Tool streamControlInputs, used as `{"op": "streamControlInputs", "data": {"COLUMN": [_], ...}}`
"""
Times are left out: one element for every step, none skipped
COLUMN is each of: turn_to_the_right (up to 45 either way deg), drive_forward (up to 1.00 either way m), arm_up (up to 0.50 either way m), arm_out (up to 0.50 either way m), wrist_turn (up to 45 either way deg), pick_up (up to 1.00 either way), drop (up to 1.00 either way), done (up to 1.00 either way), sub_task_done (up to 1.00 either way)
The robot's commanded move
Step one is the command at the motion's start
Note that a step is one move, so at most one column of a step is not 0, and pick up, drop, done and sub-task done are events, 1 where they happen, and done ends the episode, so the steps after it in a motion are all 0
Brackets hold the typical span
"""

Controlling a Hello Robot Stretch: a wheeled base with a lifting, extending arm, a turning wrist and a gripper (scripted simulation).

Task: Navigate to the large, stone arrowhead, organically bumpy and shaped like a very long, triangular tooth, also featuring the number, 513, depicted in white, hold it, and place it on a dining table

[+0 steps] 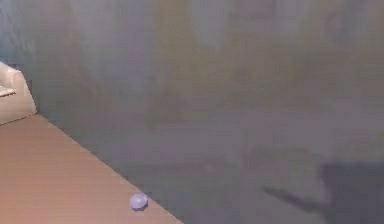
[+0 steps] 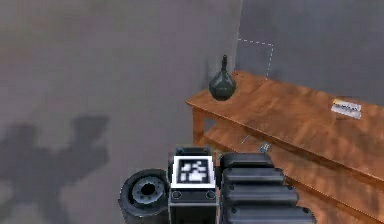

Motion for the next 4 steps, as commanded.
{"op": "streamControlInputs", "data": {"turn_to_the_right": [45.0, 45.0, 18.0, 0.0], "drive_forward": [0.00, 0.00, 0.00, 0.35], "arm_up": [0.00, 0.00, 0.00, 0.00], "arm_out": [0.00, 0.00, 0.00, 0.00], "wrist_turn": [0.0, 0.0, 0.0, 0.0], "pick_up": [0.00, 0.00, 0.00, 0.00], "drop": [0.00, 0.00, 0.00, 0.00], "done": [0.00, 0.00, 0.00, 0.00], "sub_task_done": [0.00, 0.00, 0.00, 0.00]}}
